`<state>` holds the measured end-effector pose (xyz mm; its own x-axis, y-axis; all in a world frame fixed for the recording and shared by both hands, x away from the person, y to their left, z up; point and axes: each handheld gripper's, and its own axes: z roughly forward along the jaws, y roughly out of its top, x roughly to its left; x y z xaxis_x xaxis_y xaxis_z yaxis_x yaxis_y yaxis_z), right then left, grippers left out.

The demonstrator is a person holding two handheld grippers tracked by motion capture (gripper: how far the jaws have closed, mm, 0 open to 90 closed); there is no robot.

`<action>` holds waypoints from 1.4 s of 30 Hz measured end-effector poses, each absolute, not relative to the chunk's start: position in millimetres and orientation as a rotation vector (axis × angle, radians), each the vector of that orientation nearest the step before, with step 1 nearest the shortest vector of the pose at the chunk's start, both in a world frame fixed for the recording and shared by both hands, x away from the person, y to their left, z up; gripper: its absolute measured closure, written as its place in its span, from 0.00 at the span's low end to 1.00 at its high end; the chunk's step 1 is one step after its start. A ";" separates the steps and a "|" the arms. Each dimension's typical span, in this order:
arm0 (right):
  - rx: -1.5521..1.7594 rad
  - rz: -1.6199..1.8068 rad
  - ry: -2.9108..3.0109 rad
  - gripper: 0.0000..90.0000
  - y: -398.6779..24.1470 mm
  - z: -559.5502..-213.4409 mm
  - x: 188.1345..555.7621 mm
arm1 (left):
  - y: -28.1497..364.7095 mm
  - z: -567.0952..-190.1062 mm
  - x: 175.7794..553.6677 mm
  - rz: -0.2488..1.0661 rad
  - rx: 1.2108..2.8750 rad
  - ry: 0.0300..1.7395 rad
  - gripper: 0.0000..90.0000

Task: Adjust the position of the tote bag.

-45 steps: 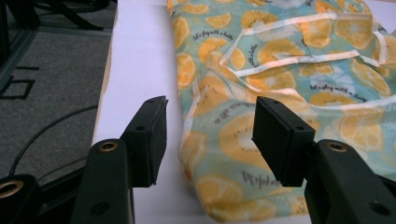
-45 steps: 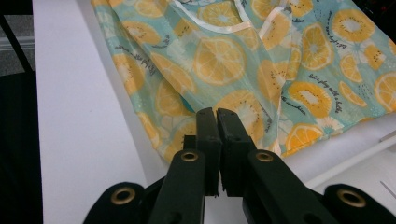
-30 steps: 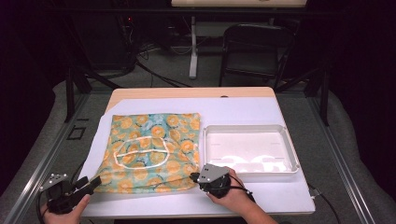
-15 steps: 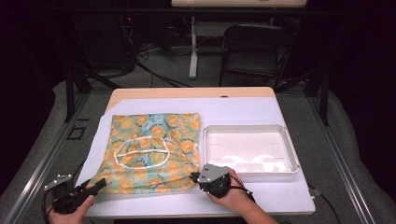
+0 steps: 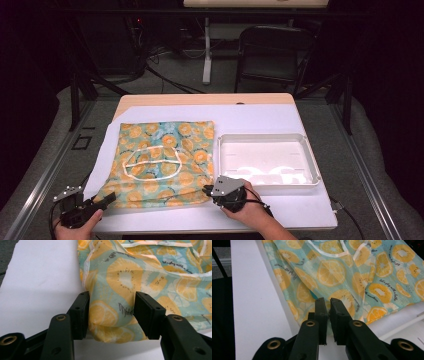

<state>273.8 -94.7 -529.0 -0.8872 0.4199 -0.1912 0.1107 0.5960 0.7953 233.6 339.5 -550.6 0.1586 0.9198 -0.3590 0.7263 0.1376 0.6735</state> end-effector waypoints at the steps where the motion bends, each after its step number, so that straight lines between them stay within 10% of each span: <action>1: 0.427 1.189 2.466 0.93 -94.7 -528.9 273.8 | 339.0 -550.7 233.7 0.306 1.636 1.608 0.56; 20: 0.436 1.202 2.458 0.94 -94.1 -530.0 274.5 | 329.1 -543.4 233.3 0.432 1.746 1.502 0.95; 42: 0.507 1.307 2.401 0.87 -96.0 -521.5 277.8 | 323.4 -535.4 239.6 0.507 1.798 1.446 0.94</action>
